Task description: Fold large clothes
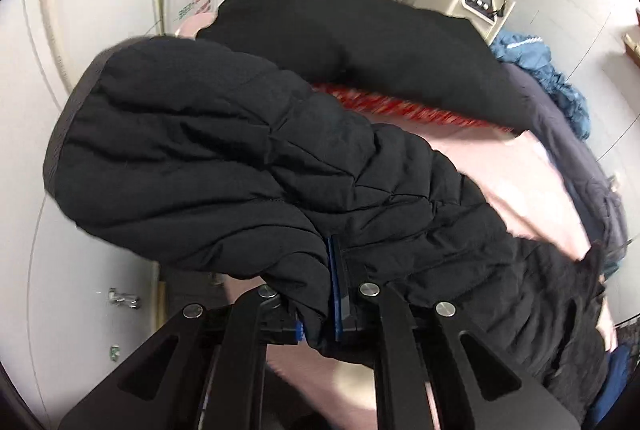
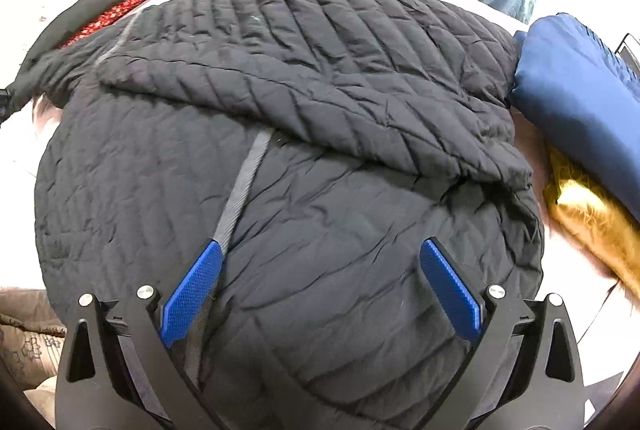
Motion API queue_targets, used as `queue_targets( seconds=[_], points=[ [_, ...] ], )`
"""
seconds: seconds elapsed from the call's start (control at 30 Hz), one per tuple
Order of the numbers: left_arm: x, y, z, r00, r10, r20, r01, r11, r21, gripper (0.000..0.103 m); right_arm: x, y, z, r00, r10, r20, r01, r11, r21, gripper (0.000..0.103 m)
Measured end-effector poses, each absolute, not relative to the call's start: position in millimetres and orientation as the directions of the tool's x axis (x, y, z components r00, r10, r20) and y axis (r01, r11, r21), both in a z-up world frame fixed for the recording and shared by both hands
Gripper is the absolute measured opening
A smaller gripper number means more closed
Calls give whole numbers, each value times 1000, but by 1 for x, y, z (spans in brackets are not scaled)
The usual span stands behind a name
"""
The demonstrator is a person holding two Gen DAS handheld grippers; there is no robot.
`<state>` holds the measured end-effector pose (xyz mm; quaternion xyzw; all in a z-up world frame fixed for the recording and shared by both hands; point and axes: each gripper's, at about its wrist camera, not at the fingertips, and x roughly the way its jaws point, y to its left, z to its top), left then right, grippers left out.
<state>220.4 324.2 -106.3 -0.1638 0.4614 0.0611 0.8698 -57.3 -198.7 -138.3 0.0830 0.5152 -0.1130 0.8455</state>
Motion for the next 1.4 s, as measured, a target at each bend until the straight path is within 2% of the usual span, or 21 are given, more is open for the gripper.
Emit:
queue_targets(
  seconds=[0.13, 0.23, 0.37, 0.43, 0.57, 0.67, 0.77, 0.8, 0.93, 1.03, 1.07, 1.1, 1.13, 1.17, 1.23, 1.3, 1.4],
  points=[
    [222, 324, -100, 578, -50, -815, -282, 924, -257, 8, -72, -199, -132, 459, -104, -882, 299, 953, 43, 98],
    [218, 302, -59, 647, -57, -760, -224, 939, -261, 8, -85, -203, -124, 479, -112, -871, 318, 947, 53, 98],
    [198, 236, 21, 785, -128, -607, -8, 976, -216, 8, -94, -210, -122, 481, -119, -869, 332, 942, 55, 98],
    [182, 184, 59, 813, -248, -526, 151, 964, -219, 8, -97, -213, -120, 484, -122, -867, 336, 940, 55, 98],
    [155, 77, 79, 773, -420, -475, 398, 905, -152, 8, -102, -217, -113, 502, -129, -855, 352, 934, 66, 98],
    [135, 3, 59, 704, -495, -509, 528, 844, -91, 8, -108, -226, -108, 506, -145, -850, 371, 927, 63, 98],
    [111, -68, 6, 590, -531, -609, 631, 773, -63, 8, -117, -239, -108, 498, -161, -852, 405, 912, 65, 98],
    [101, -93, -21, 540, -515, -666, 663, 748, -41, 8, -117, -241, -109, 494, -163, -854, 416, 907, 67, 98],
    [73, -138, -101, 481, -398, -781, 691, 721, 58, 12, -125, -255, -115, 472, -165, -866, 457, 886, 80, 98],
    [48, -148, -129, 584, -325, -744, 679, 697, 229, 22, -126, -260, -119, 461, -165, -872, 469, 879, 81, 98],
    [42, -149, -131, 611, -309, -729, 674, 686, 275, 29, -126, -260, -119, 461, -166, -872, 472, 878, 82, 98],
    [38, -149, -132, 633, -281, -722, 665, 674, 321, 47, -124, -262, -119, 462, -165, -871, 473, 877, 84, 98],
    [37, -148, -131, 642, -262, -721, 659, 669, 344, 58, -122, -262, -118, 465, -164, -870, 472, 877, 87, 98],
    [38, -145, -127, 641, -260, -722, 658, 671, 342, 80, -121, -263, -117, 469, -165, -868, 471, 878, 88, 98],
    [38, -133, -115, 591, -332, -735, 683, 690, 238, 97, -115, -263, -111, 486, -166, -858, 465, 881, 93, 98],
    [49, -115, -96, 534, -398, -746, 692, 713, 115, 97, -108, -263, -102, 513, -174, -841, 451, 888, 92, 98],
    [49, -94, -79, 544, -416, -728, 663, 745, 70, 97, -92, -260, -88, 539, -178, -823, 425, 901, 84, 98]
  ],
)
